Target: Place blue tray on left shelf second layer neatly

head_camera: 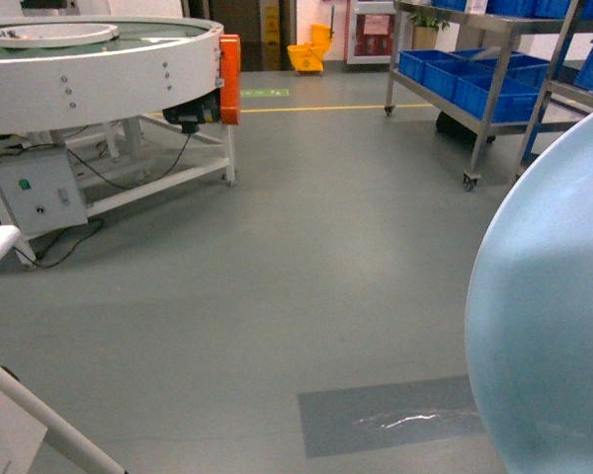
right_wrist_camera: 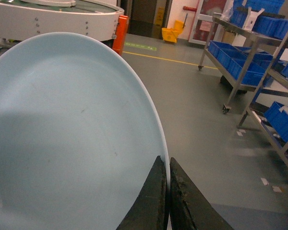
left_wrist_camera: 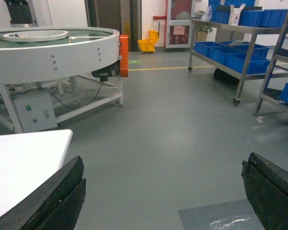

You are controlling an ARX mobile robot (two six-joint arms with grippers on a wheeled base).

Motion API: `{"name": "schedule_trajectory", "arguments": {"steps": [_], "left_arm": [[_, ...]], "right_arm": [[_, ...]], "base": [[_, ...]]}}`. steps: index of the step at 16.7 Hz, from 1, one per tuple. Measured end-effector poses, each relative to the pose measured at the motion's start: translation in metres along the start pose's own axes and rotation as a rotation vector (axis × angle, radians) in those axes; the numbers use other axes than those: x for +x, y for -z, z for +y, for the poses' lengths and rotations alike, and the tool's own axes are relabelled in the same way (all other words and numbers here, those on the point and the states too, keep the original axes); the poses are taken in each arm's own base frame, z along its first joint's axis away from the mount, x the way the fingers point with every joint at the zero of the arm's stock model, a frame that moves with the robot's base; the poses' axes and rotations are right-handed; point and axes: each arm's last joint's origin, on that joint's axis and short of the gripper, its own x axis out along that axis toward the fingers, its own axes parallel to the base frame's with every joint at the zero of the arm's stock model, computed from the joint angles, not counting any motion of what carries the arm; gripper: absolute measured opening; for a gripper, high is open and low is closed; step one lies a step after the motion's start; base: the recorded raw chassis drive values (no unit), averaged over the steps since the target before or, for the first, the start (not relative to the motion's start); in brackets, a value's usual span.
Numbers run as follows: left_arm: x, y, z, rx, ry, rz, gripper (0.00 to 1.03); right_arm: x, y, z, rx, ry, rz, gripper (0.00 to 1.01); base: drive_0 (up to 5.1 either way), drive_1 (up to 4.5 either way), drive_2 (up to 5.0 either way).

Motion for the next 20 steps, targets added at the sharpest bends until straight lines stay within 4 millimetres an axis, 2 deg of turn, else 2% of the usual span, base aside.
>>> {"name": "schedule_trajectory", "arguments": {"steps": [20], "left_arm": [[0.0, 0.0001, 0.0, 0.0, 0.0, 0.001, 0.98]], "right_arm": [[0.0001, 0.0007, 0.0001, 0.0, 0.0, 0.002, 0.02]], "base": [[-0.1, 4.17, -4.3]]}}
